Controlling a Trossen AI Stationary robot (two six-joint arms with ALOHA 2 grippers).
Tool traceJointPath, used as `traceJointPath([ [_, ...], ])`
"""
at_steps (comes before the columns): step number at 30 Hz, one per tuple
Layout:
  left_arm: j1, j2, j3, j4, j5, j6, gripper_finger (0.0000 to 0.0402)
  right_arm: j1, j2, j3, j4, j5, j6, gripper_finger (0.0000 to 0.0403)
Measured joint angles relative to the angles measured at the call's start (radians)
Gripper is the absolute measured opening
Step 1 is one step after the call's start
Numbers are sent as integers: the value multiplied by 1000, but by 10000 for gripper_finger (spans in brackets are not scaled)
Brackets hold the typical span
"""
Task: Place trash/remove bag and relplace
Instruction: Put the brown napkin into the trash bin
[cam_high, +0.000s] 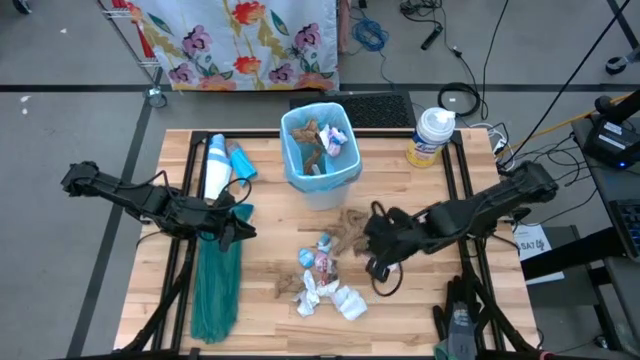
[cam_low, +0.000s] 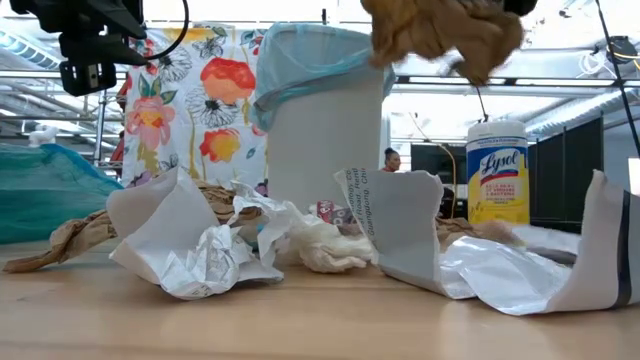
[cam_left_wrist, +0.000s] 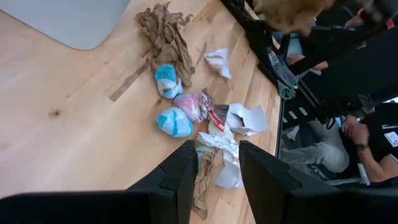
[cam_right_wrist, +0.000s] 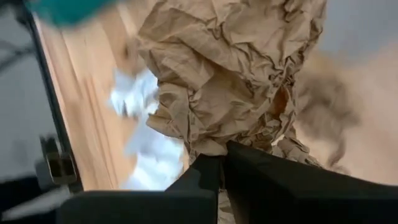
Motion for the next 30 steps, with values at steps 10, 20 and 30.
traceJointPath([
  [10, 0, 0, 0, 0, 0, 18, 123, -131, -166, 0, 365, 89, -292, 0],
  [20, 0, 0, 0, -1, -50, 52, 123, -439, -159, 1, 663, -50, -494, 0],
  [30, 1, 0, -1, -1, -103, 47, 123, -614, -57, 1, 690, -181, -493, 9],
])
